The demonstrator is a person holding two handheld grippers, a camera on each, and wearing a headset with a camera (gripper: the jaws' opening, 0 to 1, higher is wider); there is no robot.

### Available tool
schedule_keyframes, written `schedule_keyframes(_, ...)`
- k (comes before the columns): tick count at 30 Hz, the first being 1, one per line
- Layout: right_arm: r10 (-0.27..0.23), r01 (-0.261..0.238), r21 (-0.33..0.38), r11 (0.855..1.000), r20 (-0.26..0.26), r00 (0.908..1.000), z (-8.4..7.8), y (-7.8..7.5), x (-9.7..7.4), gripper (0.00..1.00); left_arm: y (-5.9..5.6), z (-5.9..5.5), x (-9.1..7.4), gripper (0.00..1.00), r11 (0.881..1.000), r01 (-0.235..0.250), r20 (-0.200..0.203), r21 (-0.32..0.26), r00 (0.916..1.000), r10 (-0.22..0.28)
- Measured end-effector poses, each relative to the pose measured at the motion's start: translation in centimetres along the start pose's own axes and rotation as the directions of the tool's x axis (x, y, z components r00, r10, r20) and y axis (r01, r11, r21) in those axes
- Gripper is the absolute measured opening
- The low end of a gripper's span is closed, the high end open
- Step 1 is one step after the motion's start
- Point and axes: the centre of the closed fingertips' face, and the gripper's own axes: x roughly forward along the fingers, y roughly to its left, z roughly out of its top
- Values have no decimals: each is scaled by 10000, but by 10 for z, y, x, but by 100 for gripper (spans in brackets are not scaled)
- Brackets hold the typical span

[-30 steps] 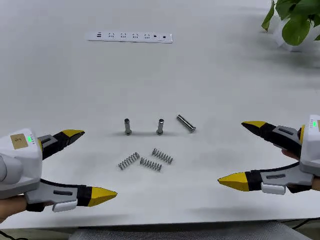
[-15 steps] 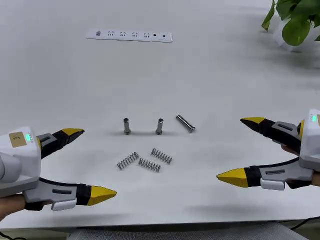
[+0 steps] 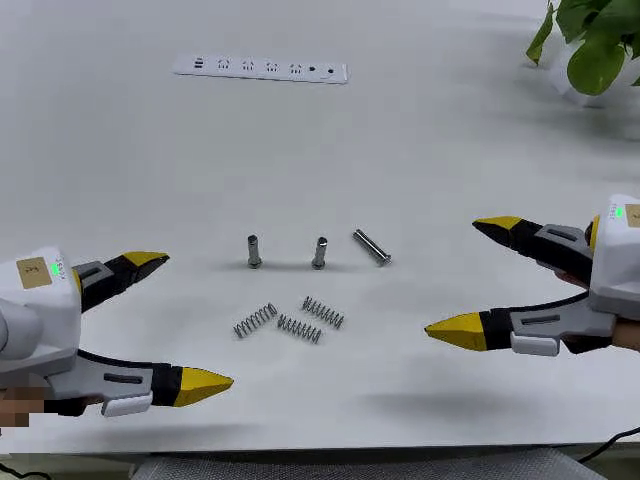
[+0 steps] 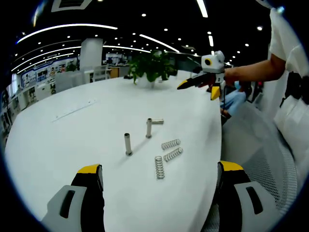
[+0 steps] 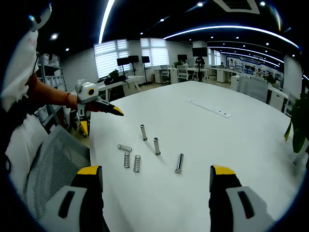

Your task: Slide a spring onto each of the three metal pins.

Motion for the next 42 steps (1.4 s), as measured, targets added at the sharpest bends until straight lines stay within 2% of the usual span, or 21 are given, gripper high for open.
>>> schedule_keyframes(5, 2, -2, -22, 10000, -106, 9999, 6, -3, 7, 90, 1, 2, 0, 100, 10000, -3, 39, -12, 10000, 3)
schedule_keyframes(8, -1, -1, -51, 10000, -286, 9996, 9, -9, 14, 88, 3, 2, 0, 100, 10000, -15, 65, -26, 10000, 15)
schedule_keyframes(10, 4, -8, -140, 9999, -324, 9995, 11, -7, 15, 87, 3, 3, 0, 100, 10000, -10, 68, -40, 10000, 10)
schedule_keyframes(17, -27, 4, -304, 9995, -766, 9971, 12, -21, 28, 79, 6, 2, 2, 100, 10000, 26, 63, -30, 10000, -26)
schedule_keyframes(26, -104, 72, -308, 9995, -1046, 9945, 19, -31, 44, 74, 11, 3, 2, 100, 9999, 32, 174, -99, 9998, -30)
schedule_keyframes(30, -300, 299, -26, 9995, -1458, 9889, 18, -39, 52, 67, 10, 5, 3, 100, 9999, 44, 181, -100, 9998, -43)
schedule_keyframes(33, -358, 380, 112, 9992, -1586, 9867, 19, -41, 57, 60, 8, 6, 4, 100, 9999, 58, 197, -120, 9998, -56)
schedule_keyframes(37, -454, 526, 292, 9982, -2085, 9770, 14, -45, 65, 53, 8, 8, 4, 100, 9999, 64, 238, -148, 9997, -61)
schedule_keyframes(38, -572, 655, 266, 9975, -2418, 9686, 11, -45, 67, 51, 8, 9, 4, 100, 9999, 70, 265, -158, 9996, -66)
schedule_keyframes(41, -605, 765, 455, 9960, -2846, 9567, 7, -50, 74, 45, 7, 9, 5, 100, 9997, 128, 267, -201, 9996, -123)
schedule_keyframes(42, -542, 703, 463, 9965, -2869, 9564, 8, -50, 78, 43, 7, 9, 5, 100, 9997, 144, 284, -215, 9995, -138)
